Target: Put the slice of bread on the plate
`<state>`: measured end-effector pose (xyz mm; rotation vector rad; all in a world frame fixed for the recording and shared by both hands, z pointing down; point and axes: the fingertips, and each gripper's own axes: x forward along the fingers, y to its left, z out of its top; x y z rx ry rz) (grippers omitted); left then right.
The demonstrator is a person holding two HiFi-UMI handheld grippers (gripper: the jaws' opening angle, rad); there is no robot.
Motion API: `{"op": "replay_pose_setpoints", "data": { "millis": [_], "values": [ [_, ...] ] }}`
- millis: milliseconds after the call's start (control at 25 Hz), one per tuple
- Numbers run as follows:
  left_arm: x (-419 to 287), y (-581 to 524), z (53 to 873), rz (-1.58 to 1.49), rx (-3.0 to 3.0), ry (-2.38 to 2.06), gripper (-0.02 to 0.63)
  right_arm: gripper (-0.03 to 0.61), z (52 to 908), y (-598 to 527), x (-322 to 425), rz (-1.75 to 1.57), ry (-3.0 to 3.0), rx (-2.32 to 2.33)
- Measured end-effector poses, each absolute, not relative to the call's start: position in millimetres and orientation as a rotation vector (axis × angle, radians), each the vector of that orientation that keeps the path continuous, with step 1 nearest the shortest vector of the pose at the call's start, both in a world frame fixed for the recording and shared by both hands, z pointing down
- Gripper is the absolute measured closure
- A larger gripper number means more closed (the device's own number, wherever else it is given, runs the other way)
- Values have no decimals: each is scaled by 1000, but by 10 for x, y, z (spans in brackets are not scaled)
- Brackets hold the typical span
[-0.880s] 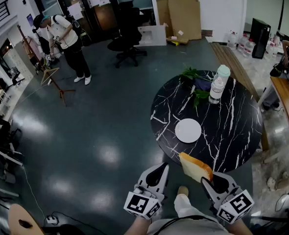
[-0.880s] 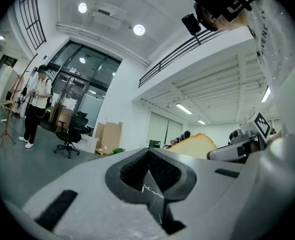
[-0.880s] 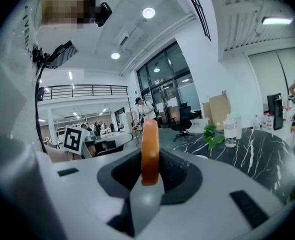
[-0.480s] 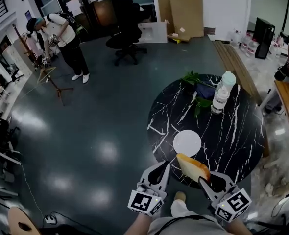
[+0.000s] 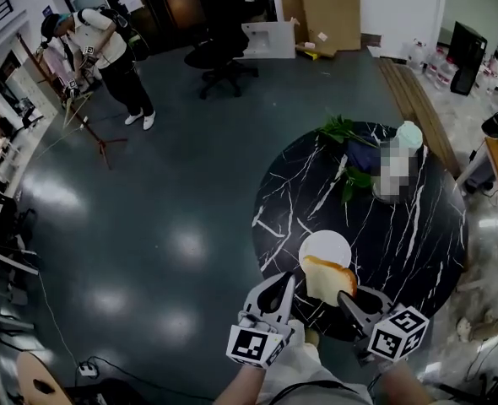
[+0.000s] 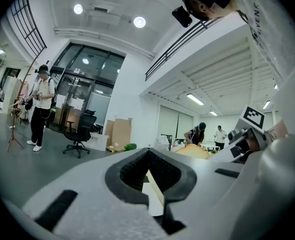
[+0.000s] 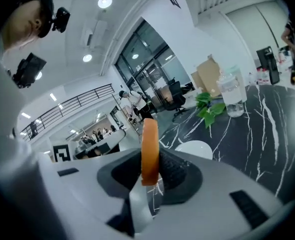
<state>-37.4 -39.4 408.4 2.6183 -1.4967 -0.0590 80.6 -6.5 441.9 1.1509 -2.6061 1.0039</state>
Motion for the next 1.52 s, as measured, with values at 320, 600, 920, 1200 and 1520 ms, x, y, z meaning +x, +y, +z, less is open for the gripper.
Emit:
{"op": "replay_pose_setpoints", "data": {
  "millis": [320,600,920,1200,1520],
  "values": [
    [-436,-854,4437,-45,2583,-1517,606,488,4763,-521,864,1193,-2552,1180],
    [-425,-1109,4672,-41,2578,-1511,606,488,4983,-771,763,1474,-2551,1166],
    [-396,-1220,4931,-76,2520,-1486,605,488,5385,-976,820,1786,-2402,1189],
    [-397,-1303,5027,-93,2507,-1478,606,488,5571,-1036,848,1952,-2339,1138],
    [-392,-1321,5096,-79,2503,-1467,606,476,5686,-1086,920,1562,-2312,1197]
  ]
}}
